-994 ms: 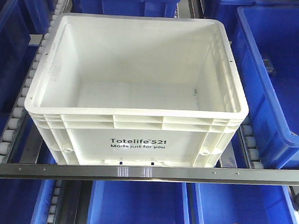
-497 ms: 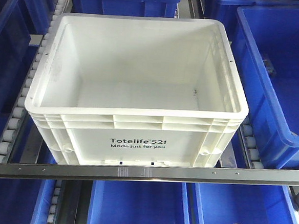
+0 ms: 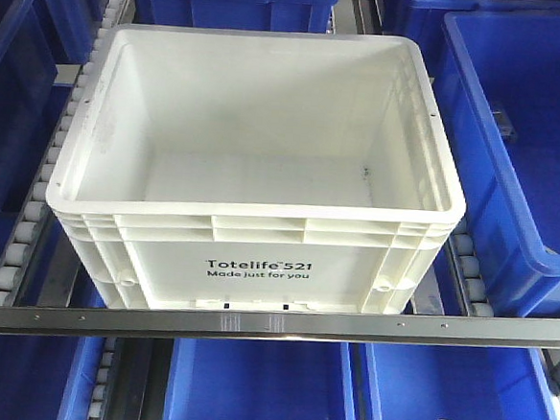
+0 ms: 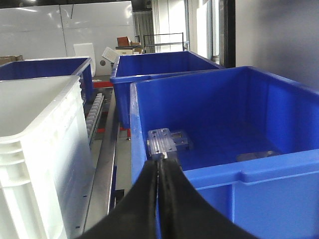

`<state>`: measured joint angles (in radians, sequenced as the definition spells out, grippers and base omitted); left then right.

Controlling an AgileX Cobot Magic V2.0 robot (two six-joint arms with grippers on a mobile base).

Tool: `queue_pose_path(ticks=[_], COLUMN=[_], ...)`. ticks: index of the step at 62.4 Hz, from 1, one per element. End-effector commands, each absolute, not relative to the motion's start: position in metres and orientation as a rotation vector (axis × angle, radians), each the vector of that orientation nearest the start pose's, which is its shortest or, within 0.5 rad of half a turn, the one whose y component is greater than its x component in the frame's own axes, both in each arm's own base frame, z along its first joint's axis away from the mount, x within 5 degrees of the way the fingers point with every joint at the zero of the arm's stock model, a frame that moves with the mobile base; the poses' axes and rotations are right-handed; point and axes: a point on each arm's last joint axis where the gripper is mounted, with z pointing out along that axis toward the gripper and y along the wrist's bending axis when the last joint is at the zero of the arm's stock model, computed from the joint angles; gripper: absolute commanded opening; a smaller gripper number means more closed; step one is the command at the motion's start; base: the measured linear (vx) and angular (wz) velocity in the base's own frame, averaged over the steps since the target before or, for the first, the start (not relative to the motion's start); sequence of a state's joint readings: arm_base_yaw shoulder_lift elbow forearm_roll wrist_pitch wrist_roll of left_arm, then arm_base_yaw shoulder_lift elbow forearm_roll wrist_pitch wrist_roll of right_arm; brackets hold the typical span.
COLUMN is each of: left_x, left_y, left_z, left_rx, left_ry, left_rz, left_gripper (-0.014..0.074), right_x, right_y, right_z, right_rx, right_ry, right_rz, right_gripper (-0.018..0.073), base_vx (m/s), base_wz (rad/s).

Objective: Move bin from left to right shelf

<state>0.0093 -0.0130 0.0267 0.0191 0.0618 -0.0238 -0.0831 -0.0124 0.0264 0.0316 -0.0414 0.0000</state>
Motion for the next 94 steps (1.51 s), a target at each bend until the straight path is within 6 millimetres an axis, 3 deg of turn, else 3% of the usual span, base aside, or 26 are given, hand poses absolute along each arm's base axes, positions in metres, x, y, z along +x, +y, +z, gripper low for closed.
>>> queue_pose_path(ticks=[1, 27, 50, 94], left_x=[0.054, 0.054, 0.054, 0.054], left_y=[0.001, 0.001, 0.001, 0.001], left_z=[0.214, 0.214, 0.214, 0.214], left_rx=[-0.015, -0.015, -0.015, -0.015], left_ry=[1.455, 1.455, 1.455, 1.455], left_rz=[-0.002, -0.002, -0.002, -0.002], left_gripper=[0.0057, 0.0057, 0.0057, 0.0057], right_x=[0.054, 0.054, 0.054, 0.054], right_y=[-0.005, 0.005, 0.006, 0.006], right_z=[0.212, 0.212, 0.214, 0.214], right_rx=[0.057, -0.163, -0.105, -0.135], right_ry=[1.374, 1.365, 1.349, 1.350], right_rz=[-0.070, -0.069, 0.033, -0.003], right_gripper=[-0.0009, -0.0009, -0.0009, -0.0009], base_vx=[0.00, 0.00, 0.00, 0.00], base_wz=[0.00, 0.00, 0.00, 0.00])
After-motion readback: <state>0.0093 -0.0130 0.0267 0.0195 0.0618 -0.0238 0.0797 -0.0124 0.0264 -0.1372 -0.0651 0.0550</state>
